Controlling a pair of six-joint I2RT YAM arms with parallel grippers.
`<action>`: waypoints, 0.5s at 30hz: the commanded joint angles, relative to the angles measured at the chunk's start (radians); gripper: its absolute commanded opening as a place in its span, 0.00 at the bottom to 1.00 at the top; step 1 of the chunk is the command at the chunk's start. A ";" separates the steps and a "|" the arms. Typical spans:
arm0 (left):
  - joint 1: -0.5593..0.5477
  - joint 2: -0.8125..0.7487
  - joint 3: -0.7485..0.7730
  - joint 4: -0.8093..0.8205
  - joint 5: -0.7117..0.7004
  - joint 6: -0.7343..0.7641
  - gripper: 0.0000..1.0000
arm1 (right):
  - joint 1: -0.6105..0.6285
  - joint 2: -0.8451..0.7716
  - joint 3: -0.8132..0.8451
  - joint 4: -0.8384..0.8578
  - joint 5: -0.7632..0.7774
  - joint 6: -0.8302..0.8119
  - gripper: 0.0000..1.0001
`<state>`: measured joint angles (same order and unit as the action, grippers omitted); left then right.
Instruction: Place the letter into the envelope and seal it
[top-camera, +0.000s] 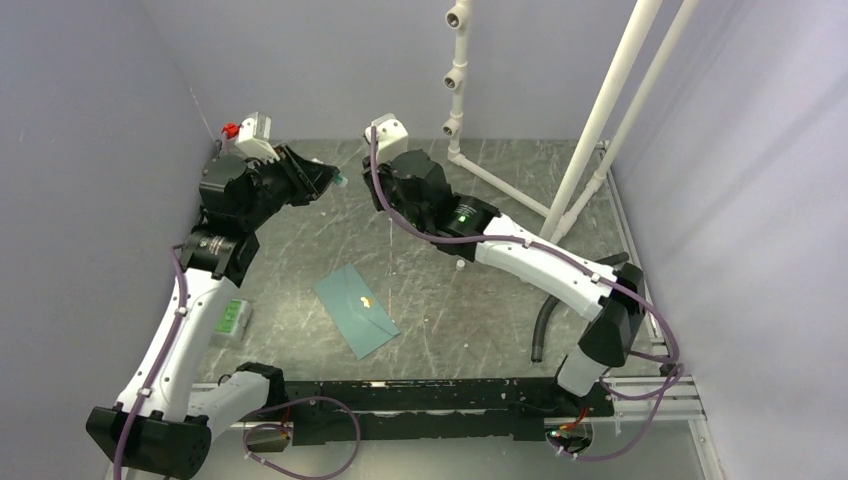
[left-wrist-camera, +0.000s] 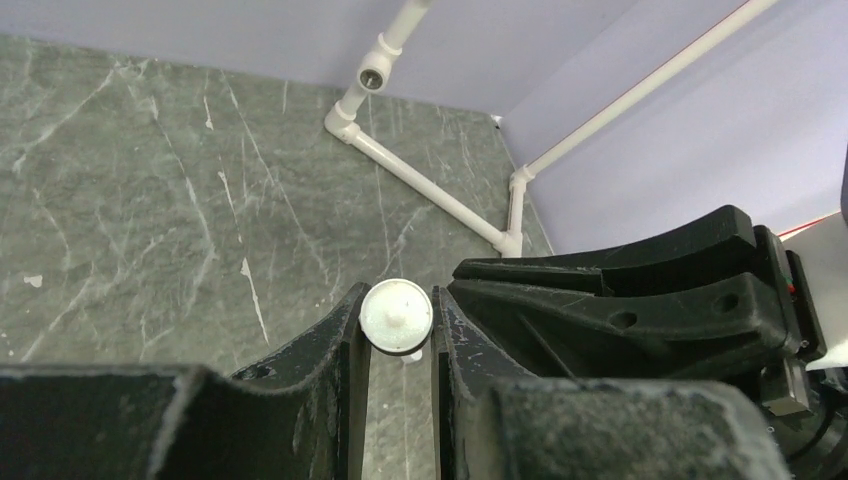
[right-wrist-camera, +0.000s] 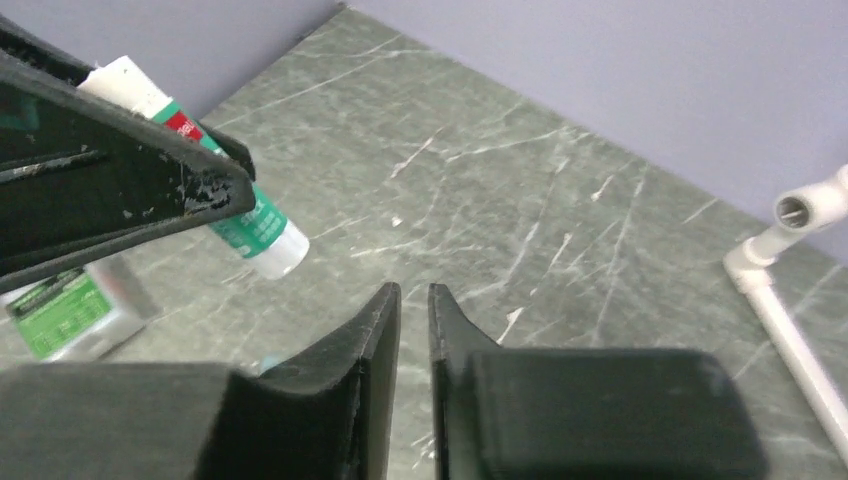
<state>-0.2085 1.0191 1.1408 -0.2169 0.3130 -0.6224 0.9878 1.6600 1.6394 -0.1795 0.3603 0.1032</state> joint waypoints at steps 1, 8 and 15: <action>-0.002 -0.017 0.026 0.017 0.025 0.010 0.02 | -0.035 -0.106 -0.043 0.026 -0.275 -0.031 0.37; -0.001 -0.036 0.013 0.141 0.252 0.076 0.02 | -0.209 -0.191 -0.140 0.091 -0.827 0.152 0.61; -0.001 -0.024 0.000 0.312 0.560 0.058 0.02 | -0.227 -0.208 -0.170 0.175 -0.991 0.136 0.61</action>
<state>-0.2089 1.0084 1.1385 -0.0658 0.6510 -0.5678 0.7464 1.4658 1.4464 -0.1024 -0.4511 0.2268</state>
